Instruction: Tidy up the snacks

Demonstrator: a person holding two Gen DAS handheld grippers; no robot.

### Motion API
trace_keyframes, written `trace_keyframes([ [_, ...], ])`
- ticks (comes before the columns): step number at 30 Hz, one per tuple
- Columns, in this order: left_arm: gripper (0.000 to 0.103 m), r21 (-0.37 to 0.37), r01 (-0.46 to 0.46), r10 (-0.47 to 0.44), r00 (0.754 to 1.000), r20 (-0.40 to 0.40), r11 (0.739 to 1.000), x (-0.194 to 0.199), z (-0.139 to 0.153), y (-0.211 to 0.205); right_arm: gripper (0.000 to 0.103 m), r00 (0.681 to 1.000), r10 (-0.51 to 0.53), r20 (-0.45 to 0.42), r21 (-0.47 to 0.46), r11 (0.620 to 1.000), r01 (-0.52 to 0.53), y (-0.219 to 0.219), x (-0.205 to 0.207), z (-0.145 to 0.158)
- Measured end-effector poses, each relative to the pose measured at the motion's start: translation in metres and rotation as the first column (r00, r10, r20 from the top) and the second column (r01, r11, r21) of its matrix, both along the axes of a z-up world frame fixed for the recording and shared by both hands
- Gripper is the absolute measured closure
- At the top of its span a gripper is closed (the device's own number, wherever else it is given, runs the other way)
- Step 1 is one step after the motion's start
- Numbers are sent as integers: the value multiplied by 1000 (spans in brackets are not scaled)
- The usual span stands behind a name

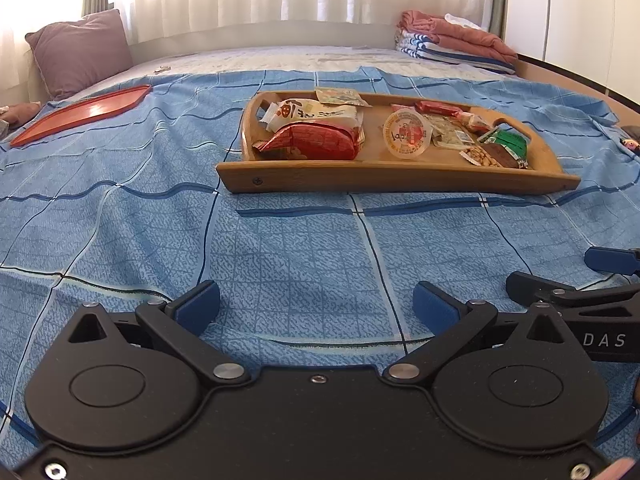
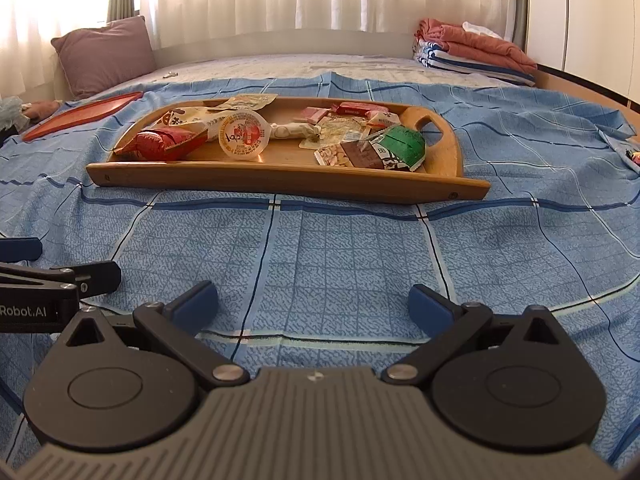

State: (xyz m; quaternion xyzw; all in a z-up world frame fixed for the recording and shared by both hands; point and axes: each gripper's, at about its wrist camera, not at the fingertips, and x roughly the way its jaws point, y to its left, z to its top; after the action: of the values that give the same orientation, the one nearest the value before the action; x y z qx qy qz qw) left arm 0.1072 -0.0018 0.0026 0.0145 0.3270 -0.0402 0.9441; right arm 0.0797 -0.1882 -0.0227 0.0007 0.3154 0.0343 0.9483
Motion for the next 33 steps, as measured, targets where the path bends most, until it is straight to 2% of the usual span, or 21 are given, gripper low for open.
trace_keyframes([
  [13, 0, -26, -1, 1, 1000, 1, 1000, -1, -1, 4, 0, 1000, -1, 15, 0, 1000, 1, 1, -2, -2],
  [21, 0, -3, -2, 2, 1000, 9, 1000, -2, -1, 3, 0, 1000, -1, 19, 8, 1000, 1, -1, -2, -2],
  [33, 0, -15, -1, 1, 1000, 9, 1000, -3, 0, 3, 0, 1000, -1, 20, 9, 1000, 1, -1, -2, -2],
])
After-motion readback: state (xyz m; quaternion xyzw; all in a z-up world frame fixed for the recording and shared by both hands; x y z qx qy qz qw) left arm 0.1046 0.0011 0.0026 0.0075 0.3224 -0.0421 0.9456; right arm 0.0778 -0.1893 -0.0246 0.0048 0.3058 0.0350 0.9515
